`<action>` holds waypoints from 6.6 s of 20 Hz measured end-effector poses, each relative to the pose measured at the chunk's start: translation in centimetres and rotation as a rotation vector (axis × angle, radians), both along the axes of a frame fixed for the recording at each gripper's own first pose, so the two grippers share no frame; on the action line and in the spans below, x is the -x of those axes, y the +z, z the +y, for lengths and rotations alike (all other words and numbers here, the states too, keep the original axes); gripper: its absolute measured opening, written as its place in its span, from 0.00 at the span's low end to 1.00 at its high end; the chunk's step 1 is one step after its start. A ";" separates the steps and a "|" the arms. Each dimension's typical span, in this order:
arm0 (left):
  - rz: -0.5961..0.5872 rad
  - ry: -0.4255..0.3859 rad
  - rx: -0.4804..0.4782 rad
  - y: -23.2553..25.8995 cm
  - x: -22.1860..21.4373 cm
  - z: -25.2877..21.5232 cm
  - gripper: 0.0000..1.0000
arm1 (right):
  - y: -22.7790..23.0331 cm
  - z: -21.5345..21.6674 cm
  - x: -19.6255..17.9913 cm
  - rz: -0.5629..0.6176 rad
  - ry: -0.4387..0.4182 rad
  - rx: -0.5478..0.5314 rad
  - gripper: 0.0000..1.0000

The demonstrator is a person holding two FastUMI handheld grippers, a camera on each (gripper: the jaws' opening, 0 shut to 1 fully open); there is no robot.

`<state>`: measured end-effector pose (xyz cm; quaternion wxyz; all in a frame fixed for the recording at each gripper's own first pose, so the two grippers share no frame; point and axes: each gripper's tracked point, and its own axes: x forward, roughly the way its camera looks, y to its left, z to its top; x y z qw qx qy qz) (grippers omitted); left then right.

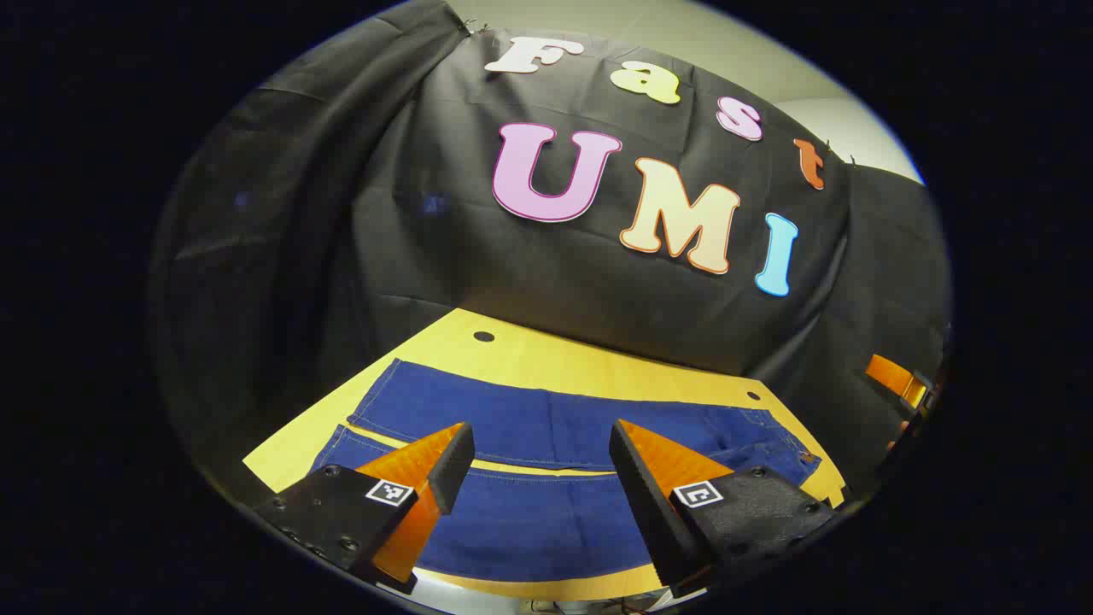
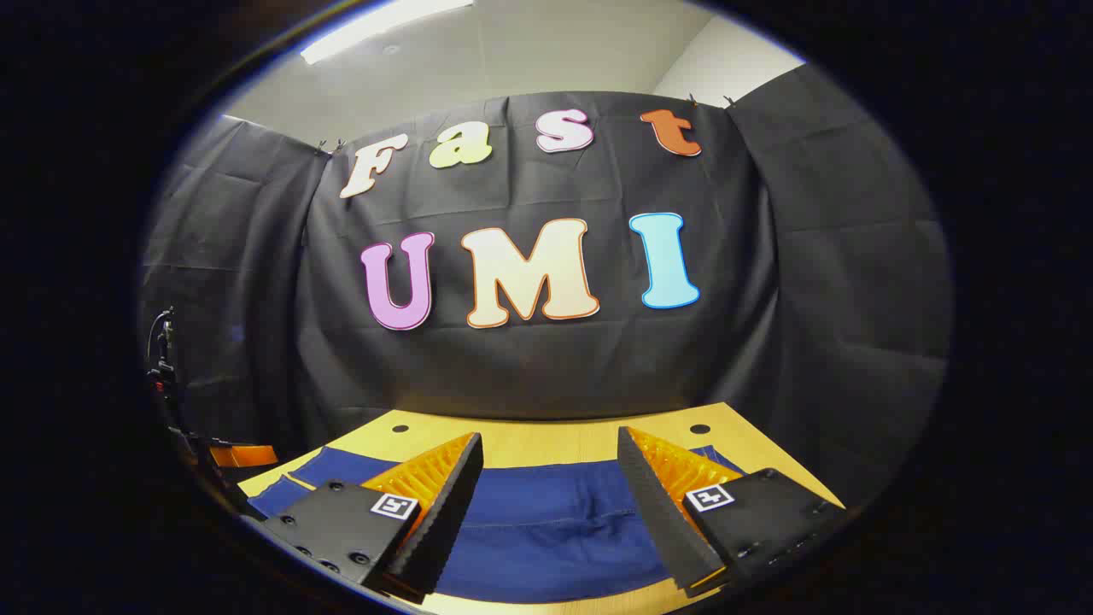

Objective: Grasp the waist and the cuffs of the jeans and fold them to make the two legs overlap; first hold the waist and fold one-third of the jeans toward the cuffs, then hold the cuffs and fold the remaining one-third in the same direction to finish folding.

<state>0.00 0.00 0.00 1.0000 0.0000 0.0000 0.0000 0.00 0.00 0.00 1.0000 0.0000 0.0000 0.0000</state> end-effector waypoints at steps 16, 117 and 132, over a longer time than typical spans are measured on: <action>0.015 -0.021 -0.052 0.1 0.0 2.2 0.95 | -1.0 1.8 0.6 0.014 -0.015 0.000 0.93; 0.873 -0.057 -0.288 -19.3 2.5 9.4 0.00 | -29.3 -21.1 -2.2 1.201 0.380 0.574 0.03; 0.381 0.199 -0.299 3.8 -17.1 9.2 0.00 | -15.3 -17.1 -23.4 0.804 0.214 0.522 0.00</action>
